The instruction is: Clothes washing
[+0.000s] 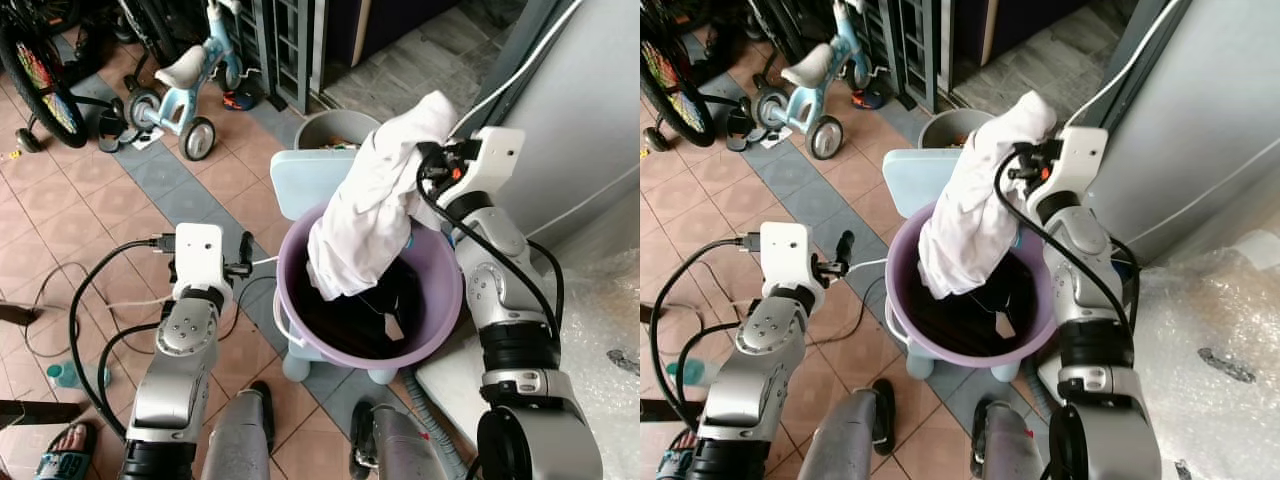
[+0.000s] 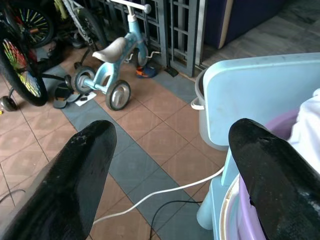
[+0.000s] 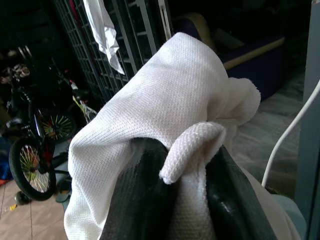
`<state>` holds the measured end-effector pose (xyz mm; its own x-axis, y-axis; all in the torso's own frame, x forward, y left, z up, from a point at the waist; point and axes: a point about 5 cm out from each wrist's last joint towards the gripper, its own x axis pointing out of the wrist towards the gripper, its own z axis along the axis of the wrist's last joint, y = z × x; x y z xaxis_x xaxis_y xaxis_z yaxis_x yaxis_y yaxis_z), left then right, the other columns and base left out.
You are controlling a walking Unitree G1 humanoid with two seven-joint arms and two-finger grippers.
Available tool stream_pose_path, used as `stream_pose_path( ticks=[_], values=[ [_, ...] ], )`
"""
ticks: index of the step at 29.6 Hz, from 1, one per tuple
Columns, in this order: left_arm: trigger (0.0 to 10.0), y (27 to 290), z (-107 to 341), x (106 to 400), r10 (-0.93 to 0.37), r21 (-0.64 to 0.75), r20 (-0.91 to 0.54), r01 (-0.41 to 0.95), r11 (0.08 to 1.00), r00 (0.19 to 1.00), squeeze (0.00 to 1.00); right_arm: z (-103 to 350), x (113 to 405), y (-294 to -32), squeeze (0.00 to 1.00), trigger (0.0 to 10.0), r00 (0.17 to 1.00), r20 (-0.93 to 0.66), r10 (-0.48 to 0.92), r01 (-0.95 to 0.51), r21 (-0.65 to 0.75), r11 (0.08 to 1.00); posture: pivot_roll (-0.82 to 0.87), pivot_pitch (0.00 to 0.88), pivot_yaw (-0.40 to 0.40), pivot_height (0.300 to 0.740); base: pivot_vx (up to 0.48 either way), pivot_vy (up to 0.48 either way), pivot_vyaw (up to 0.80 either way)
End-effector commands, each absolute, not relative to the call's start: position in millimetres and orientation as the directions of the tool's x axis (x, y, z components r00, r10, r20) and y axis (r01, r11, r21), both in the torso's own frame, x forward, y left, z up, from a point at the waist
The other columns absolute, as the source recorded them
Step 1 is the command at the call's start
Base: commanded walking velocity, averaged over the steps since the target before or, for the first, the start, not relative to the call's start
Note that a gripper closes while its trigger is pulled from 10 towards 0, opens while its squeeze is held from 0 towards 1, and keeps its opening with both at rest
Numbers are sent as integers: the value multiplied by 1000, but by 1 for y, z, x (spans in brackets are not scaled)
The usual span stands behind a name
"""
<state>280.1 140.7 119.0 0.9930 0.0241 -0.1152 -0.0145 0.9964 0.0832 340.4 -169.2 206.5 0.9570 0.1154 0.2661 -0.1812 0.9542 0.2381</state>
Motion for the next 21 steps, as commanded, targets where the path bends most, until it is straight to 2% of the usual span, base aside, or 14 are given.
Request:
stream_pose_path(
  ticks=[1, 3, 15, 21],
  values=[
    [10000, 142, 113, 280, 36, 105, -123, -23, 994, 992, 0, 222, 330, -172, 0, 0, 940, 326, 105, -184, 223, 957, 30, 45, 21, 740, 0, 0, 0],
    [10000, 139, 111, 281, 29, 108, -120, -16, 994, 992, 0, 221, 325, -170, 0, 0, 938, 322, 129, -194, 178, 965, 26, 43, 19, 740, 0, 0, 0],
    [10000, 131, 106, 281, 34, 84, -119, -24, 996, 992, 0, 221, 320, -154, 0, 0, 941, 288, 176, -229, 163, 960, 19, 58, 1, 740, 0, 0, 0],
    [10000, 133, 102, 278, 45, 80, -126, -35, 996, 991, 0, 223, 320, -150, 0, 0, 943, 277, 186, -238, 166, 957, 21, 73, -8, 740, -263, 0, 0]
  ],
)
